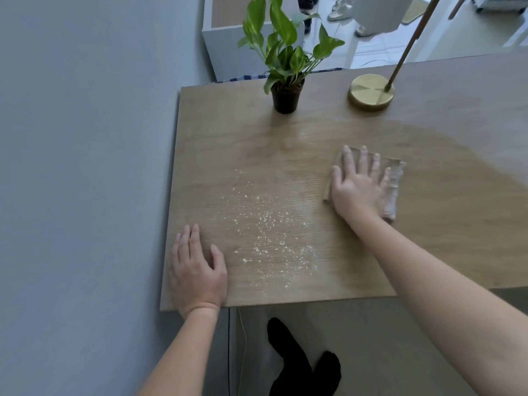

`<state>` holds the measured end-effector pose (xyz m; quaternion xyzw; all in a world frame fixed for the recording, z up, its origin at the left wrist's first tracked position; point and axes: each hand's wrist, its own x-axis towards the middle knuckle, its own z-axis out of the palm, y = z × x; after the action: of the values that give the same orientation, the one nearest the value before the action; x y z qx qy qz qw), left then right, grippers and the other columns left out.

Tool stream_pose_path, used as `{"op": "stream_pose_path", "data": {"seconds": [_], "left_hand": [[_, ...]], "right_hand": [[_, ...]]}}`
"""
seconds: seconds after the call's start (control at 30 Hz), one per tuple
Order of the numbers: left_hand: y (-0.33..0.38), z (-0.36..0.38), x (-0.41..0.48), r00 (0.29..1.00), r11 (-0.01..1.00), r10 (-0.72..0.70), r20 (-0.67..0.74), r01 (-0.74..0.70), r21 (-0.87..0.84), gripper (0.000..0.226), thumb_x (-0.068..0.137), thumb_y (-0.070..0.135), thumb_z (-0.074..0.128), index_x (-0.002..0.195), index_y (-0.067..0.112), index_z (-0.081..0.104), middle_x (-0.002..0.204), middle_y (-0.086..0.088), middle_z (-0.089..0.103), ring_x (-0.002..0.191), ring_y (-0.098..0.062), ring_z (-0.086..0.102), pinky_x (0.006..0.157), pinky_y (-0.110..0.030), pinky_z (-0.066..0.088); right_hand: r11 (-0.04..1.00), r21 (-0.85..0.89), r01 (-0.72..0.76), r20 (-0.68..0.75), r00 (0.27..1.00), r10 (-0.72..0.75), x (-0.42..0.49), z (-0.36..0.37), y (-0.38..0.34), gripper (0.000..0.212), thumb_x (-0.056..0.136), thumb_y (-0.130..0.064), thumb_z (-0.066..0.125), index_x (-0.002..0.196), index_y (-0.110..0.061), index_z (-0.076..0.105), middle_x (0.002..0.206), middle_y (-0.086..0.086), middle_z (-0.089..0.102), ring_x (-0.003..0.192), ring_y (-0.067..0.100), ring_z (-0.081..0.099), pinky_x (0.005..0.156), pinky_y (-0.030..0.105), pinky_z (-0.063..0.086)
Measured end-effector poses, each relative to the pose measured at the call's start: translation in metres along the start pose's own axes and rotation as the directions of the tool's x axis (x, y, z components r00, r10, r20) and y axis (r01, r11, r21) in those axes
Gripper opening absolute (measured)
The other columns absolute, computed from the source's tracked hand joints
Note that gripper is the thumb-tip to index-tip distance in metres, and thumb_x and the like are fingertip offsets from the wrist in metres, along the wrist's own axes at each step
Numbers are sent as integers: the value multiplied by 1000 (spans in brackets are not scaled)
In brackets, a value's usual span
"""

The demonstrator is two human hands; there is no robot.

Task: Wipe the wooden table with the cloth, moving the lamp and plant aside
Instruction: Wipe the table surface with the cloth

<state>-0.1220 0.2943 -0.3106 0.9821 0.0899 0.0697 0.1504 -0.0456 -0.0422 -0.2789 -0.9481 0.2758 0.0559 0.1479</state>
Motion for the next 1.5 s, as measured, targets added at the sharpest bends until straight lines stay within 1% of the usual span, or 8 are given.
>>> {"op": "stream_pose_path", "data": {"seconds": [0.17, 0.27, 0.53, 0.8, 0.97, 1.13, 1.33, 1.5], "left_hand": [[0, -3, -2, 1000, 1000, -12, 21, 12, 11, 65, 103, 45, 38, 161, 17, 45, 169, -1, 42, 158, -23, 34, 129, -45, 29], [1, -4, -1, 1000, 1000, -14, 22, 14, 7, 65, 103, 45, 37, 161, 17, 46, 169, -1, 42, 158, -23, 33, 129, -44, 29], [1, -3, -1, 1000, 1000, -21, 16, 22, -19, 64, 102, 44, 39, 160, 17, 47, 169, -2, 43, 157, -24, 36, 128, -47, 32], [-2, -2, -1, 1000, 1000, -11, 17, 11, -7, 63, 103, 42, 41, 160, 16, 46, 168, -3, 43, 157, -24, 35, 129, -46, 30], [-1, -4, -2, 1000, 1000, -16, 15, 16, -11, 64, 102, 43, 40, 161, 17, 46, 169, -2, 42, 157, -24, 35, 127, -47, 33], [0, -2, -1, 1000, 1000, -15, 16, 15, -16, 64, 102, 43, 40, 161, 17, 46, 169, -2, 43, 157, -24, 35, 128, -47, 32], [-2, -2, -2, 1000, 1000, -4, 7, 5, -14, 62, 103, 41, 41, 160, 16, 47, 168, -3, 44, 157, -24, 36, 129, -46, 30], [-2, -1, -3, 1000, 999, -6, -8, 6, -34, 62, 102, 40, 41, 158, 14, 49, 167, -6, 46, 156, -26, 37, 128, -48, 31]], "right_hand": [[911, -39, 411, 102, 908, -406, -119, 34, -21, 60, 109, -64, 14, 165, -51, -4, 176, -12, -9, 163, 18, -14, 131, 51, -3], [858, -76, 509, 155, 856, -494, -150, 22, 29, 59, 109, -65, 18, 163, -57, -4, 175, -18, -7, 163, 13, -11, 132, 48, 0], [999, -34, 32, 8, 999, -32, -30, 5, 12, 64, 106, -63, 12, 167, -46, 3, 178, -5, 0, 164, 24, -5, 130, 53, -5], [872, -81, 483, 141, 872, -469, -162, 38, 4, 61, 109, -64, 18, 165, -52, -3, 176, -15, -7, 163, 16, -12, 132, 51, 0], [904, -138, 405, 147, 911, -386, -135, 6, 72, 60, 106, -67, 19, 162, -59, -1, 176, -19, -2, 162, 10, -9, 132, 45, 1], [994, -35, 100, 25, 995, -99, -69, 14, 12, 62, 106, -66, 9, 165, -51, -1, 177, -9, -5, 163, 20, -8, 130, 51, -6], [867, -60, 495, 124, 865, -485, -153, 34, 5, 59, 110, -63, 20, 164, -54, -1, 176, -16, -5, 163, 15, -11, 132, 48, -3], [920, -117, 374, 134, 924, -359, -143, 0, 95, 57, 107, -65, 18, 161, -61, 0, 175, -20, 0, 163, 10, -6, 132, 46, 4]]}}
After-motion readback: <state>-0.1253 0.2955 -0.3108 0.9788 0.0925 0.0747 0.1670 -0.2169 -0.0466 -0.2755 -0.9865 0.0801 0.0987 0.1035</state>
